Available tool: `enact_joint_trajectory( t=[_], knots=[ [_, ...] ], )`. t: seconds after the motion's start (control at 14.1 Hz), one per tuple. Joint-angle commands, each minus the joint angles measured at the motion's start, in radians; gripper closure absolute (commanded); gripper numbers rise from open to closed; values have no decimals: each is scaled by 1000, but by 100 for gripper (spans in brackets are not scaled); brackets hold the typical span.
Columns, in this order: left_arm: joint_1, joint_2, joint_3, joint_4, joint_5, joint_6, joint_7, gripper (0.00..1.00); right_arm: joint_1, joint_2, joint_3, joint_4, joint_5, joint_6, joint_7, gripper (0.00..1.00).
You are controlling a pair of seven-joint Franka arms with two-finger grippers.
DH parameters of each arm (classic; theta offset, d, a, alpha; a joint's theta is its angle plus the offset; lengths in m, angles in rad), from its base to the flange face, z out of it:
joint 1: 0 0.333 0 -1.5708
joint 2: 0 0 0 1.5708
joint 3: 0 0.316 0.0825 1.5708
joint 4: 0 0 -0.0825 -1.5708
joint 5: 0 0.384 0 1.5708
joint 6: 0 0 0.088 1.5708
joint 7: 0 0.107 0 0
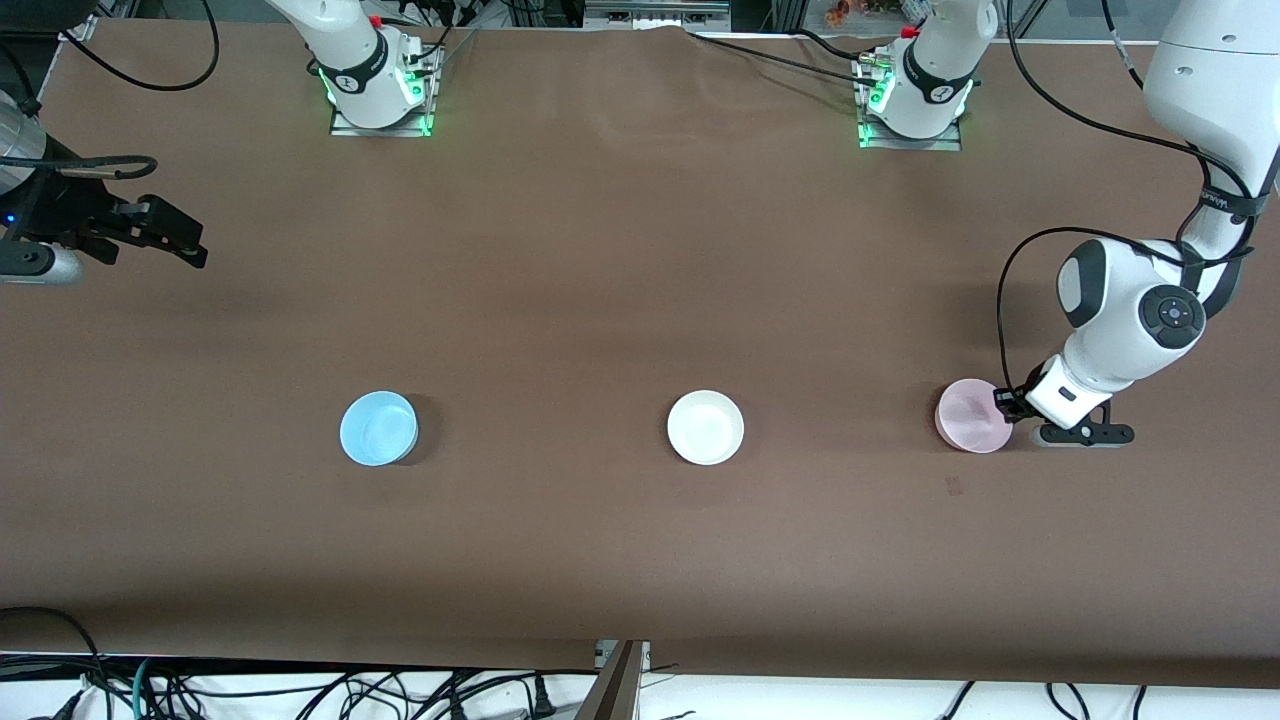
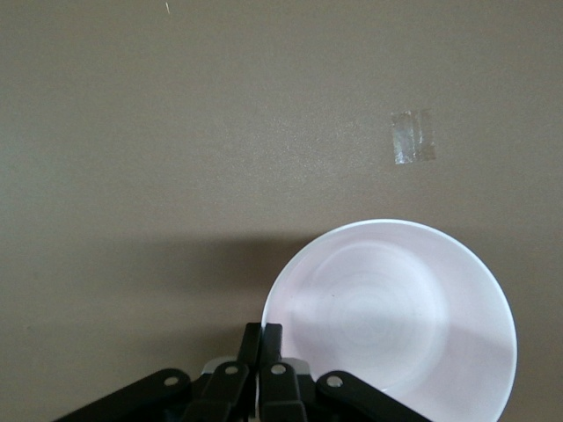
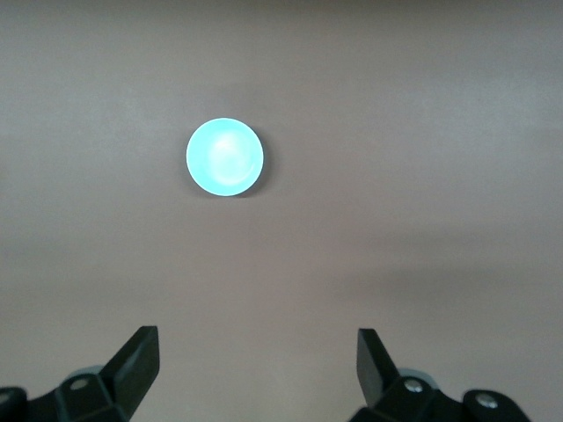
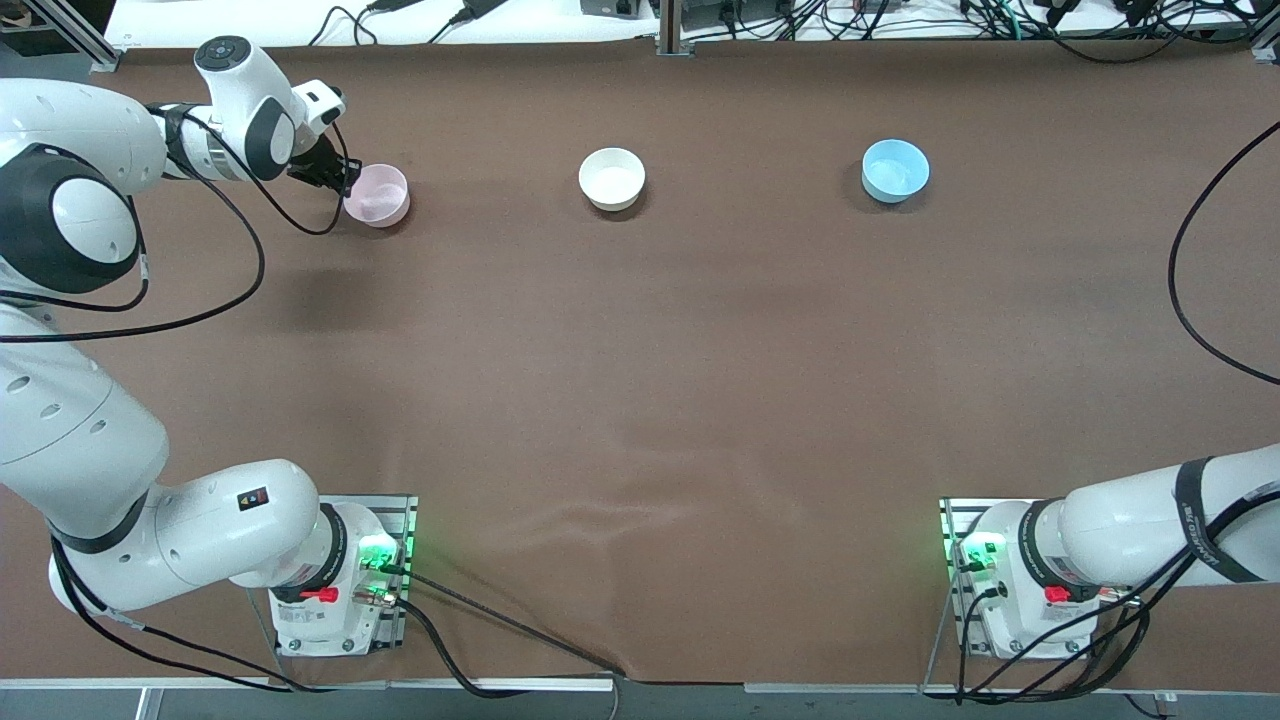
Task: Stack pink and blue bowls on white bowl
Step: 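Lower the left gripper onto the pink bowl rim and close it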
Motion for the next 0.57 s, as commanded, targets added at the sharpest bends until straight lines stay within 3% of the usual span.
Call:
enact_joint_trajectory(
  t=[0.0, 0.5],
  knots=[
    [2, -11, 0, -10, 28, 9, -19, 100, -6, 9, 5, 21, 10, -5, 1, 1],
    [-4, -12, -2, 8, 25, 9, -23, 100, -8, 15, 5, 22, 9, -2, -4, 1]
  ],
)
